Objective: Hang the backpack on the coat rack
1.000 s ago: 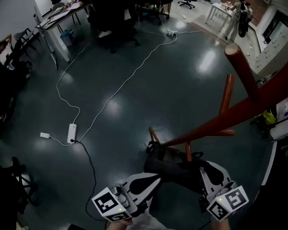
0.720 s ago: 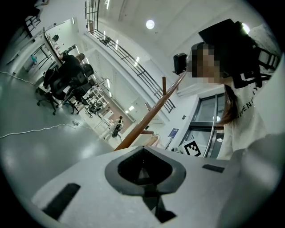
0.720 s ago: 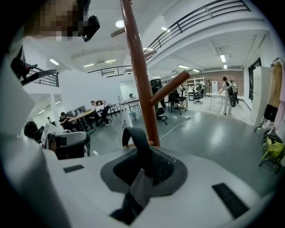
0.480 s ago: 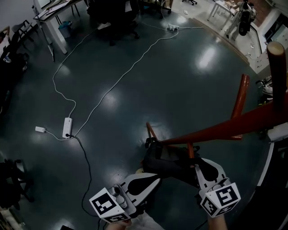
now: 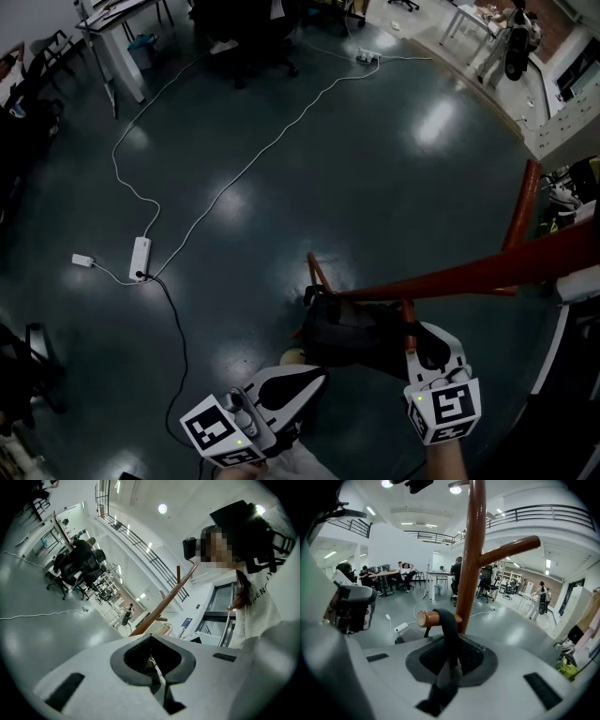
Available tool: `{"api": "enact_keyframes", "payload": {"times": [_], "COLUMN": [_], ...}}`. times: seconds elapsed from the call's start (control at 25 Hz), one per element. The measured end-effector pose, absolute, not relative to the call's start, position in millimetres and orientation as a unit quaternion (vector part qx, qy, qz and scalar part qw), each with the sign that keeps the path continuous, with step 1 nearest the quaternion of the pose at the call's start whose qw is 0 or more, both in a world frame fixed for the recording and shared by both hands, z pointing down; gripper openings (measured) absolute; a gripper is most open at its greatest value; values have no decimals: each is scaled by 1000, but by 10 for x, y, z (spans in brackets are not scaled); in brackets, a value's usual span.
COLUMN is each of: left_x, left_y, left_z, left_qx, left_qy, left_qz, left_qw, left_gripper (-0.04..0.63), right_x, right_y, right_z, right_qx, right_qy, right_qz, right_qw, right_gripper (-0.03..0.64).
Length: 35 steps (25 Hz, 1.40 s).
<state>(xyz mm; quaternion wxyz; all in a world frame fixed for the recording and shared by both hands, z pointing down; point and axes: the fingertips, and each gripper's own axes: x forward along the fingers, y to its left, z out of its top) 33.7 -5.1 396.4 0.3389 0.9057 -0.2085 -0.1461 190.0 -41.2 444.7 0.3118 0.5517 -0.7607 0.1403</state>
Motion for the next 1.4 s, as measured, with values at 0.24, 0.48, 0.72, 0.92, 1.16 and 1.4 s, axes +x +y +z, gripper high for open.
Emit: {"api": "enact_keyframes", "payload": {"times": [0.24, 0.48, 0.72, 0.92, 1.16, 1.4], "left_x": [147, 98, 155, 201, 221, 246], "left_y": [-50, -36, -16, 14, 40, 20], "left_z": [3992, 3991, 4015, 4015, 4034, 4054], "left_qx": [902, 899, 899, 900, 899, 900], "left_qy": [-230, -232, -228, -222, -220, -217], "left_qz": [-148, -153, -155, -155, -155, -152], "left_qw": [335, 339, 342, 342, 345, 345], "left_gripper": [8, 8, 8, 8, 8, 8], "right_x": [1909, 1891, 1905, 1919, 1875, 1932], "right_y": [-463, -490, -496, -504, -345, -165], "right_z": [4519, 4545, 4549, 4496, 4629, 4709], "right_qx": [555, 561, 559, 564, 529, 527], "right_qy": [-753, -748, -748, -753, -772, -762], "right_qz": [132, 136, 141, 147, 219, 286], "right_qw": [328, 328, 328, 305, 277, 243], "right_gripper": [48, 48, 48, 64, 199, 201]}}
